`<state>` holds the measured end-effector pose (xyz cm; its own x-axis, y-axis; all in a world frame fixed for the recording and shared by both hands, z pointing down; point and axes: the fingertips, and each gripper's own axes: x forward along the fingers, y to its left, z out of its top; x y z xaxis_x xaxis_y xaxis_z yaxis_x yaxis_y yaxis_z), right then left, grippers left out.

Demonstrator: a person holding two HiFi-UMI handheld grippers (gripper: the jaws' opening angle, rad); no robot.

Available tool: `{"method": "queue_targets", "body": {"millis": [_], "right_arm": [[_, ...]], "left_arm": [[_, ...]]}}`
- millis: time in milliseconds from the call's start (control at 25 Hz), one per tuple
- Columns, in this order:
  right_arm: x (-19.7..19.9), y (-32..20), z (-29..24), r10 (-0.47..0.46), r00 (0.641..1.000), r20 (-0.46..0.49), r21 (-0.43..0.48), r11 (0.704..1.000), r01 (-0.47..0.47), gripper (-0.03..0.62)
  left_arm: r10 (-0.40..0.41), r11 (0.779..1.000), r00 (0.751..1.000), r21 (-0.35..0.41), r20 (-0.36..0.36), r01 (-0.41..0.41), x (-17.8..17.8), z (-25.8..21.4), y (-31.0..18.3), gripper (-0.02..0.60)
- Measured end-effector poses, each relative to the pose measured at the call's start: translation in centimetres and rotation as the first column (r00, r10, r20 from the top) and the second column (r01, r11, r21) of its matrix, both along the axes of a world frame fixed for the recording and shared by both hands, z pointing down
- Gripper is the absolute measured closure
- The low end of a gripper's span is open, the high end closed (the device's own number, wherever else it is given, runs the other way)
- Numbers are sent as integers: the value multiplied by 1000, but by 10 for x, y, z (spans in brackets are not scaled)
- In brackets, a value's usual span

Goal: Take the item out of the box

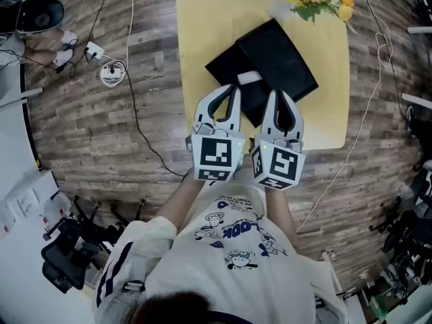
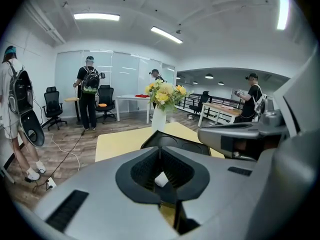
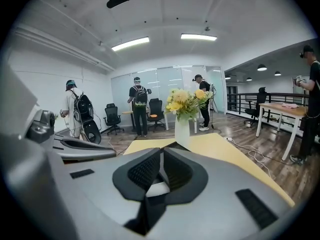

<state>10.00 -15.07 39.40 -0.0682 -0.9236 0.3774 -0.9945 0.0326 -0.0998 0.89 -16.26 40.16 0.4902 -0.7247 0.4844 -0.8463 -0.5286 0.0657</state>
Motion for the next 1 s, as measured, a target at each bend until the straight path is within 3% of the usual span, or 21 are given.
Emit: {"method": "queue_targets", "body": {"millis": [200, 560, 1000], "right_arm": [[-2, -5, 11, 6, 1000, 0, -31, 1000, -6, 553], [2, -11, 29, 39, 999, 9, -78, 996, -38, 553], [15, -6, 46, 83, 996, 25, -130, 988, -79, 553]], "left_arm": [[24, 999, 1000, -35, 10, -24, 0, 10, -8, 554], [99, 991, 991, -102, 93, -89, 3, 33, -18, 554], [231, 961, 960, -193, 161, -199, 18, 56, -18, 554]]}}
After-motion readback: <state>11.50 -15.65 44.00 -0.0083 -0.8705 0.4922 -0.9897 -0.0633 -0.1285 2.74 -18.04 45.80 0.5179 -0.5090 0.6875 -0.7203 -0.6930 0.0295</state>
